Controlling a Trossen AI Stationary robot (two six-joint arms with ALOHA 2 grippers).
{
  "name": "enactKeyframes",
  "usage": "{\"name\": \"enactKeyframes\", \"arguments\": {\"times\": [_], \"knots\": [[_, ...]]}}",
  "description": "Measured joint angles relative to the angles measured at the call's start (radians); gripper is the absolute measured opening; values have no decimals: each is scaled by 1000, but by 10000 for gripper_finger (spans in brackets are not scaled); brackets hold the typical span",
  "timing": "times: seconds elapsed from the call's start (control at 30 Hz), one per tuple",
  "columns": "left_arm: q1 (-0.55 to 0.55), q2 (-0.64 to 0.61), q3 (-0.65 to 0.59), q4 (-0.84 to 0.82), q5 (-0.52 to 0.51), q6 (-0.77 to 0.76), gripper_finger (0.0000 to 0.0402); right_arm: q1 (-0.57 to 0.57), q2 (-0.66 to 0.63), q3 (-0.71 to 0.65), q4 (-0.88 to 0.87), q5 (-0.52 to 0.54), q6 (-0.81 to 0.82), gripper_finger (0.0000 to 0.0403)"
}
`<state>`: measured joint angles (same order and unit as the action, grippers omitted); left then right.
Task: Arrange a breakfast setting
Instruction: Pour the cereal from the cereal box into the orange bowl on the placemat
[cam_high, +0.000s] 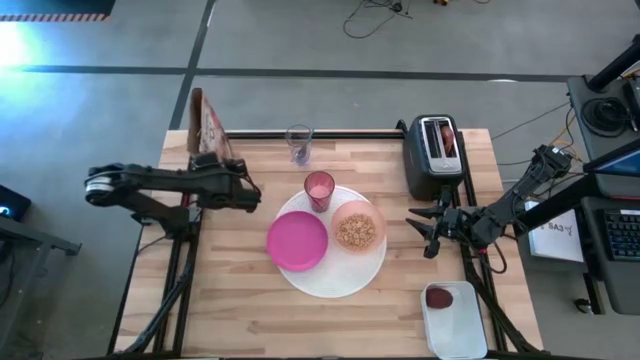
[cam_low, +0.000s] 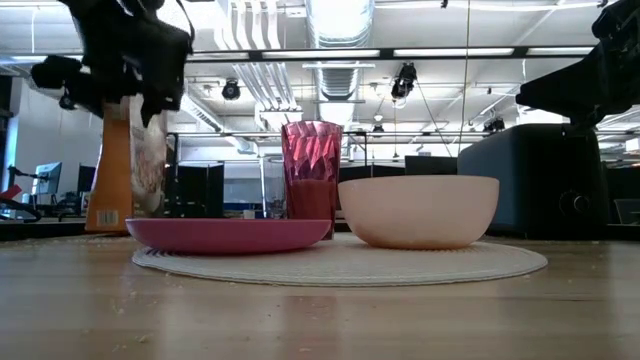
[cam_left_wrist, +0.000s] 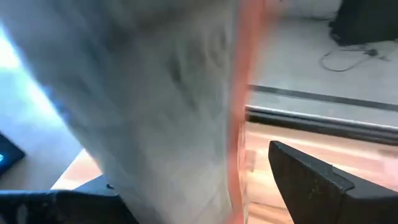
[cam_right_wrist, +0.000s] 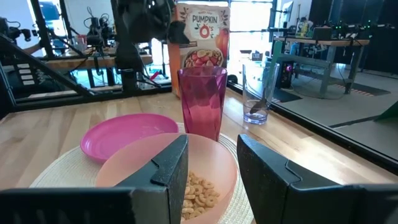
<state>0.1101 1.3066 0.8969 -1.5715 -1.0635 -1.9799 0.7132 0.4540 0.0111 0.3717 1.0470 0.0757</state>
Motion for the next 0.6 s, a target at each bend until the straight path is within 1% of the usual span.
{"name": "enactKeyframes", "arguments": {"times": [0.17, 0.27, 0.6], "knots": [[0, -78, 68, 0, -31, 120, 261, 0, 0, 0, 0, 0, 0, 128], [0, -104, 116, 0, -55, 190, 261, 0, 0, 0, 0, 0, 1, 128], [0, -126, 254, 0, -104, 363, 261, 0, 0, 0, 0, 0, 1, 128]]}}
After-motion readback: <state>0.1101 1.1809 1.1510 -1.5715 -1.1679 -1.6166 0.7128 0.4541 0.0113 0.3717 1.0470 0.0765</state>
